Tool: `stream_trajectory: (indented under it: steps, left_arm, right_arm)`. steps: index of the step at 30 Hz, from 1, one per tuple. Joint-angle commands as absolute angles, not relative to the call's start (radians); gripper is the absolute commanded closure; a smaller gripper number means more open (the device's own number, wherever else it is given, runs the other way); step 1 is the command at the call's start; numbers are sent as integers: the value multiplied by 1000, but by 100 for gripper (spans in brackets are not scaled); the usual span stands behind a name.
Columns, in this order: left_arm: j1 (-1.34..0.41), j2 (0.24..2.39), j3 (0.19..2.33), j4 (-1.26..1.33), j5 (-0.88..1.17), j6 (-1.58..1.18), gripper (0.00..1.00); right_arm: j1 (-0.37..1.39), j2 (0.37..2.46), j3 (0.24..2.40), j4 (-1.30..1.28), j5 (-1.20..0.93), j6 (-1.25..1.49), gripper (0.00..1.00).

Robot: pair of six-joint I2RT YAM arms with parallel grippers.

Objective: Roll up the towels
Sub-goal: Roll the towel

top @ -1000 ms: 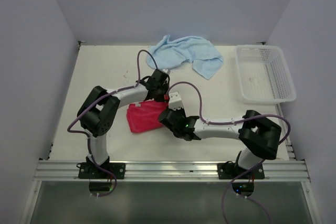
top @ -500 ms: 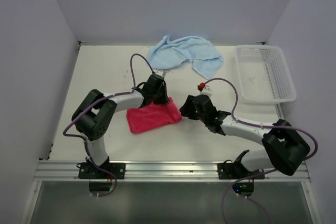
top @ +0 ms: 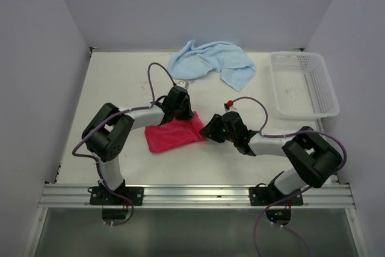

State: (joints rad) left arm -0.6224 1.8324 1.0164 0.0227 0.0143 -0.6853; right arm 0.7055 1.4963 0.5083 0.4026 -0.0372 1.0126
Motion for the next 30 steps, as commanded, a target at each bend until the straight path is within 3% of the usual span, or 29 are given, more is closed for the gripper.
stream_trajectory:
  steps: [1,8,16,30]
  left_arm:
    - [-615,1827,976,-17,-45,-690,100]
    - [-611,1821,982,11,-37,-693,100]
    - [-588,1778,1035,-40,-5,-693,100]
    - [-531,1726,1083,-71,46,-692,100]
  right_arm:
    - [699,1525,497,488,-69,1048,63]
    - [707,1497,529,396,-12,919,100]
    - [843,1433,649,112,343,603,100]
    - [1149,1617,848,-21,820,319,100]
